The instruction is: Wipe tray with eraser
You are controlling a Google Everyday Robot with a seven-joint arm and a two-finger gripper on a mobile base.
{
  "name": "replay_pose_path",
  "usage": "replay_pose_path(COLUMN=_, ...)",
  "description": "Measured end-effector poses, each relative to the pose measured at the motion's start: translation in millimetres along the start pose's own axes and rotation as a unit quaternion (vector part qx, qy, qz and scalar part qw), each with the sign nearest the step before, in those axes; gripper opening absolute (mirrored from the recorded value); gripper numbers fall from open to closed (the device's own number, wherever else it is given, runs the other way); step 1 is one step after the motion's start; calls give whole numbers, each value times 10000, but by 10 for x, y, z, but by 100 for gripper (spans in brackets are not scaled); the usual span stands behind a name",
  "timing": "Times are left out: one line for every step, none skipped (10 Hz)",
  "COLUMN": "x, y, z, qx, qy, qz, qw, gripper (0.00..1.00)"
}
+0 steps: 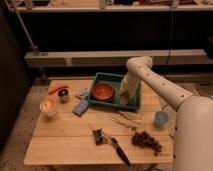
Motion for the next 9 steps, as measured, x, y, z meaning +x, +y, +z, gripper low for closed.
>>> replay_pose_path(x=26, y=65, z=-10, qx=-35, qy=22, qz=65, qw=10000, gripper=0)
replay_pose_path(x=72, y=143, z=-25, qx=-69, qy=64, qz=159, qw=9998, gripper=0)
replay_pose_path(x=127, y=211, z=-42, qx=-93, qy=112, qz=249, qw=9996, gripper=0)
replay_pose_path(x=200, y=284, z=-67, qx=-117, qy=172, qz=342, qw=9992, gripper=0)
replay_pose_path(x=263, y=320, z=-85, qx=-136, qy=224, qz=406, qw=9988, gripper=0)
replay_pose_path(x=324, y=308, z=-96, qx=-143, qy=276, qz=440, qw=9985, gripper=0)
replay_pose_path(x=383, y=288, z=-100, qx=-147, qy=314, qz=463, qw=9983, gripper=0)
replay_pose_path(x=487, y=255, z=-106, qx=-148, qy=374, qz=508, qw=9979, gripper=0)
replay_pose_path(x=550, y=204, z=-110, qx=-148, qy=421, qz=508, qw=9977, gripper=0)
